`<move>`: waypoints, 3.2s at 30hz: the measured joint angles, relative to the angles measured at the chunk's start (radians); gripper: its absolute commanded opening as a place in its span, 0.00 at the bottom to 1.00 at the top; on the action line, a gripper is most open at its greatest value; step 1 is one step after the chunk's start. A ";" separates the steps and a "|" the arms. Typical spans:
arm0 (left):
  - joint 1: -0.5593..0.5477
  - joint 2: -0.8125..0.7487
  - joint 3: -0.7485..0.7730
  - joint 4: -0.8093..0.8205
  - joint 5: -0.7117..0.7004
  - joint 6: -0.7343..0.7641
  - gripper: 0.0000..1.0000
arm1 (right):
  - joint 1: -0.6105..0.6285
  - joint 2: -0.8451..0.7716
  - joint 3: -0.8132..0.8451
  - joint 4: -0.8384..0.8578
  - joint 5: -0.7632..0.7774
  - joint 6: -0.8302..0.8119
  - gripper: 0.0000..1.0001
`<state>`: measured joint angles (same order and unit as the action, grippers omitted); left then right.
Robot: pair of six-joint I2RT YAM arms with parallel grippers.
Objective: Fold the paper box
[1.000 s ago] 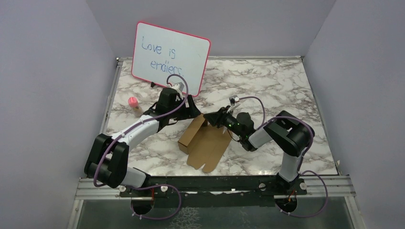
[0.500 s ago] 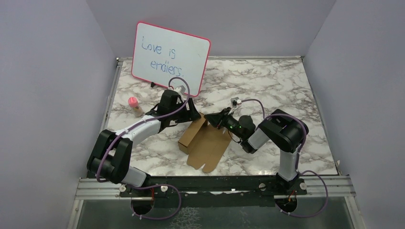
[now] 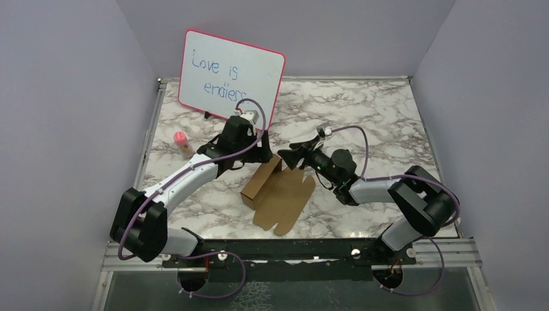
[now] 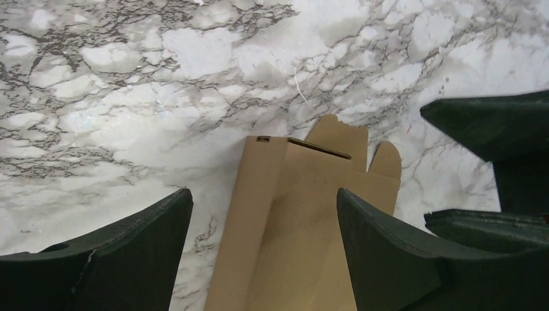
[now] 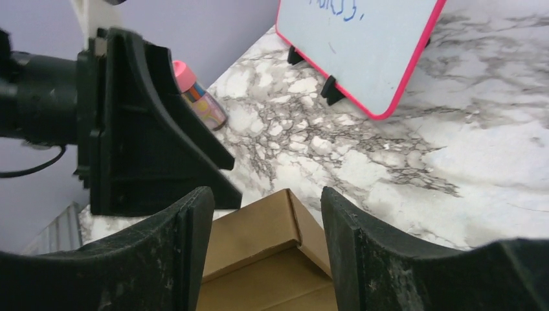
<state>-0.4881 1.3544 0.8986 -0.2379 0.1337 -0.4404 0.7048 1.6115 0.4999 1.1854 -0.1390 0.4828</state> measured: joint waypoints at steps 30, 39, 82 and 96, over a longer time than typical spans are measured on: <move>-0.279 0.104 0.207 -0.279 -0.388 0.130 0.84 | -0.002 -0.363 -0.134 -0.536 0.361 -0.157 0.79; -0.045 0.100 0.110 -0.090 -0.140 0.051 0.79 | -0.002 -0.319 -0.149 -0.500 0.257 -0.119 0.78; 0.144 0.119 -0.200 0.397 0.236 -0.193 0.68 | -0.080 -0.272 -0.147 -0.696 0.220 0.052 0.70; 0.263 0.073 -0.349 0.558 0.326 -0.336 0.68 | -0.092 -0.153 -0.048 -0.775 0.026 0.251 0.63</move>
<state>-0.2249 1.4277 0.5491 0.3206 0.4595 -0.7765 0.6132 1.4590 0.4519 0.4103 -0.1131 0.7338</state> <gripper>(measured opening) 0.681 0.641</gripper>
